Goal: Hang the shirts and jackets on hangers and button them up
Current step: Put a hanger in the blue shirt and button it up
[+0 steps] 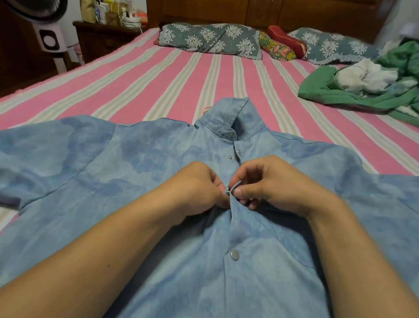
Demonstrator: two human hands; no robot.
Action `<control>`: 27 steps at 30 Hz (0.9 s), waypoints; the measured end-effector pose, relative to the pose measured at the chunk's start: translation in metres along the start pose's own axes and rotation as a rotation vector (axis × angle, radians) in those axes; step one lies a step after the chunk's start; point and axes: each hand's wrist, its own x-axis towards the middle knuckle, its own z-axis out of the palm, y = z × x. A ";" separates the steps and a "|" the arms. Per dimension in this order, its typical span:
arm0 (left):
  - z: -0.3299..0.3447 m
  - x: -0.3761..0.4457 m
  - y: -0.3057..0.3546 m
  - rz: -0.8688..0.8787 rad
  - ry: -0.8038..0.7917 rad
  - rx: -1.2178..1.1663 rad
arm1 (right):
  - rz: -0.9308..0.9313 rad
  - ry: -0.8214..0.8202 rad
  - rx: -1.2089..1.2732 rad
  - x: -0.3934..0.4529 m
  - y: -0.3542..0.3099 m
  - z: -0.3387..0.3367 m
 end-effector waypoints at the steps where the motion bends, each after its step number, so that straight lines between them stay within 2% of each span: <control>1: -0.002 0.000 0.000 -0.015 -0.024 -0.015 | 0.002 0.002 -0.016 0.000 0.000 0.000; 6: -0.008 0.001 -0.001 -0.053 -0.083 -0.082 | 0.011 -0.007 -0.056 0.000 -0.001 -0.001; 14: -0.008 0.002 -0.001 -0.050 -0.062 -0.110 | 0.032 -0.010 -0.093 0.003 0.000 0.002; 22: 0.001 0.001 -0.004 -0.026 0.009 -0.052 | 0.058 0.000 -0.153 0.006 -0.003 0.006; 27: 0.001 -0.001 -0.004 0.008 0.017 0.094 | 0.105 0.052 -0.247 0.012 -0.003 0.011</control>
